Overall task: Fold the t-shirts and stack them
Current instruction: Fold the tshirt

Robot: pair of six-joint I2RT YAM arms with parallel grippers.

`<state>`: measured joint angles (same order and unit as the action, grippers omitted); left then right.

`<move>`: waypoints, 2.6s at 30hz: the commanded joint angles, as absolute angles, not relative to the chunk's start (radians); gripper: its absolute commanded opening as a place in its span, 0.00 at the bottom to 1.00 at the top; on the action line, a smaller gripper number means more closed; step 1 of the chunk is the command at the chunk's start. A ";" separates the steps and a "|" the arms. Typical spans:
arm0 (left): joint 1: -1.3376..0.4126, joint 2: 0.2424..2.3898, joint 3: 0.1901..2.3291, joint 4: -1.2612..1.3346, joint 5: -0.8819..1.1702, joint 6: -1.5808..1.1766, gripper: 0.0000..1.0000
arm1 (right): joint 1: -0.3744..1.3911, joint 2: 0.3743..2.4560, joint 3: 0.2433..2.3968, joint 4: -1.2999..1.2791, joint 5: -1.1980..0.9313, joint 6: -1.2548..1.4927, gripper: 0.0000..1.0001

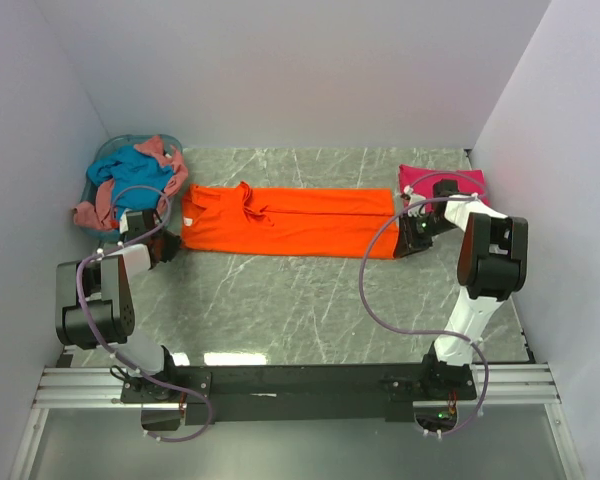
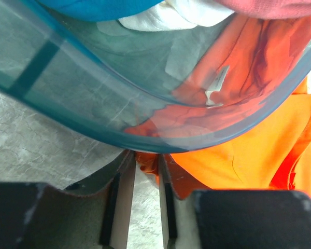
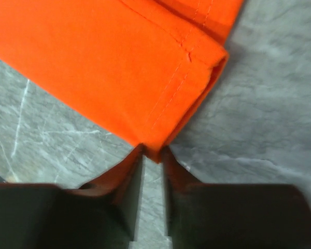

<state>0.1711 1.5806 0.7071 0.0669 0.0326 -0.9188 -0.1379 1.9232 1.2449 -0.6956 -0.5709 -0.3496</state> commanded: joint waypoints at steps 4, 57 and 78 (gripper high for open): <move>0.184 1.517 0.700 0.075 0.003 -0.881 0.24 | -0.150 1.927 1.273 -0.776 -0.586 -0.379 0.00; 0.124 1.210 0.934 -0.268 0.358 -0.525 0.63 | 0.464 1.523 1.285 -0.582 -0.563 -0.652 0.54; 0.132 0.841 0.712 -0.235 0.075 -0.413 0.86 | 0.834 2.184 1.916 -0.624 -0.126 -0.405 0.52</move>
<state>0.1276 0.8486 0.7067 -0.2955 0.0811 -0.4301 0.8299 2.1872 1.8606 -0.6106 -0.1505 -0.4347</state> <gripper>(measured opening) 0.857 0.526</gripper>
